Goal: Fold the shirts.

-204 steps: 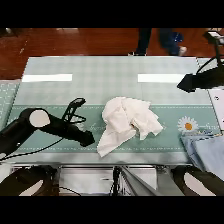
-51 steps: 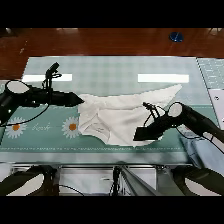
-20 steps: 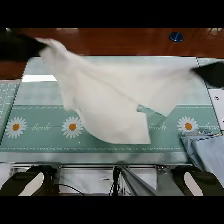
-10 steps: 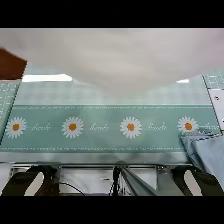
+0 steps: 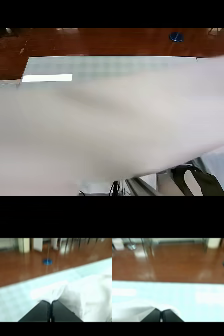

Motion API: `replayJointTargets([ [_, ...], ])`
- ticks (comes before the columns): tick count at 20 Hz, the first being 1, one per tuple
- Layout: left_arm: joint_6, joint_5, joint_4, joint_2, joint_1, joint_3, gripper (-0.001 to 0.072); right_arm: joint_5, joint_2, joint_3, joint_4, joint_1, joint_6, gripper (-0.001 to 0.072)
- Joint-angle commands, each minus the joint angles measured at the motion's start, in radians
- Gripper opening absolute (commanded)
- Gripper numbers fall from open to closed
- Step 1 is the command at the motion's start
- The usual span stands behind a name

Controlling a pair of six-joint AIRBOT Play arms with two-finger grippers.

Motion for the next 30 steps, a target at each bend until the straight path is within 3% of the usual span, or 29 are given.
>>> replayJointTargets([
  [1,0.085,-0.133,-0.006,-0.041,0.051,-0.174,0.0018,0.114,-0.068,-0.121,-0.079,-0.001,-0.082,0.0023],
  [3,0.159,-0.059,-0.003,-0.083,0.076,-0.357,0.0019,0.098,-0.134,-0.288,-0.104,0.000,-0.127,0.0023],
  [7,0.326,0.211,-0.018,-0.276,0.026,-0.626,0.0019,-0.123,-0.357,-0.493,-0.072,0.000,-0.112,0.0023],
  [12,0.499,0.416,-0.018,-0.691,-0.097,-0.612,0.0020,-0.357,-0.629,-0.493,-0.052,0.000,-0.127,0.0023],
  [16,0.501,0.488,-0.018,-0.911,-0.099,-0.552,0.0021,-0.571,-0.751,-0.493,-0.054,0.000,-0.166,0.0024],
  [20,0.501,0.623,-0.077,-0.989,-0.116,-0.536,0.0022,-0.763,-0.805,-0.493,-0.050,0.000,-0.173,0.0024],
  [23,0.501,0.720,-0.113,-1.002,-0.159,-0.536,0.0023,-0.733,-0.840,-0.493,-0.050,0.000,-0.174,0.0025],
  [27,0.449,0.658,-0.112,-1.056,-0.207,-0.537,0.0023,-0.599,-0.892,-0.493,-0.050,0.000,-0.174,0.0026],
  [28,0.419,0.639,-0.112,-1.067,-0.205,-0.536,0.0052,-0.592,-0.898,-0.493,-0.048,0.000,-0.174,0.0044],
  [30,0.367,0.608,-0.112,-1.055,-0.174,-0.523,0.0275,-0.591,-0.881,-0.482,-0.023,-0.004,-0.188,0.0325],
])
